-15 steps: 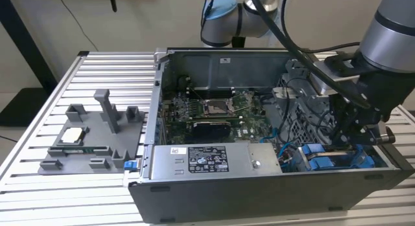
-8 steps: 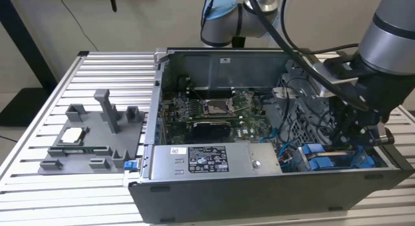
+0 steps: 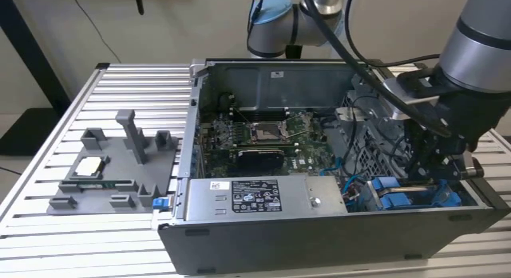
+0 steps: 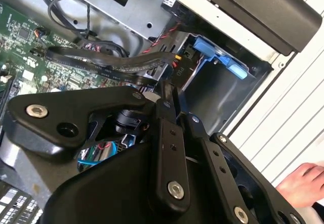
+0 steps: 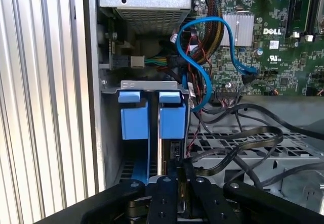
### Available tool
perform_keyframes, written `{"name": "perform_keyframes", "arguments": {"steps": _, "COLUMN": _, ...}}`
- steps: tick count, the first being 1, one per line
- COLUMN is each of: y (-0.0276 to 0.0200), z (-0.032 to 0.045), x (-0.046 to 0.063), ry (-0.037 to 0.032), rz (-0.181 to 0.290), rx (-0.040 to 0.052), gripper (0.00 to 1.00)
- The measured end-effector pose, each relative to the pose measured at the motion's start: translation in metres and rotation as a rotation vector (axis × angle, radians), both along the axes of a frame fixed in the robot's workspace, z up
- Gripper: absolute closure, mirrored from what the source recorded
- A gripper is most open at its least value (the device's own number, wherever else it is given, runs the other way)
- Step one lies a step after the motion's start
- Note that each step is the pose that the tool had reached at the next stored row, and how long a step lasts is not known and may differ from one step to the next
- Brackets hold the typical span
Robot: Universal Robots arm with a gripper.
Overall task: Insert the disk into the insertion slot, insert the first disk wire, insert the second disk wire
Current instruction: 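Insert the second disk wire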
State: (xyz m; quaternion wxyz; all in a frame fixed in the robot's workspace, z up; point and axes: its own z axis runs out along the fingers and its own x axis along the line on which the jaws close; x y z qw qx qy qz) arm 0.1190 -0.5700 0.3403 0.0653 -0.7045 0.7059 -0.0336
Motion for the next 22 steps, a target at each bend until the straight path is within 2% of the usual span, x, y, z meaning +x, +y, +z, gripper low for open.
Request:
{"name": "perform_keyframes", "arguments": {"steps": 5, "y": 0.0003, "z": -0.0010, "x": -0.001, "ry": -0.0004, "rz": 0.000, "rx": -0.0005, "gripper": 0.84}}
{"name": "perform_keyframes", "arguments": {"steps": 13, "y": 0.0004, "z": -0.0075, "x": -0.001, "ry": -0.0036, "rz": 0.000, "rx": 0.0006, "gripper": 0.84}}
{"name": "perform_keyframes", "arguments": {"steps": 15, "y": 0.0004, "z": -0.0058, "x": -0.001, "ry": -0.0034, "rz": 0.000, "rx": 0.0013, "gripper": 0.82}}
{"name": "perform_keyframes", "arguments": {"steps": 16, "y": 0.0003, "z": -0.0035, "x": -0.001, "ry": -0.0028, "rz": 0.000, "rx": 0.0009, "gripper": 0.76}}
{"name": "perform_keyframes", "arguments": {"steps": 20, "y": 0.0003, "z": 0.0046, "x": -0.001, "ry": 0.0014, "rz": 0.000, "rx": 0.0002, "gripper": 0.76}}
{"name": "perform_keyframes", "arguments": {"steps": 22, "y": 0.0003, "z": 0.0051, "x": -0.001, "ry": 0.0021, "rz": 0.000, "rx": 0.0004, "gripper": 0.76}}
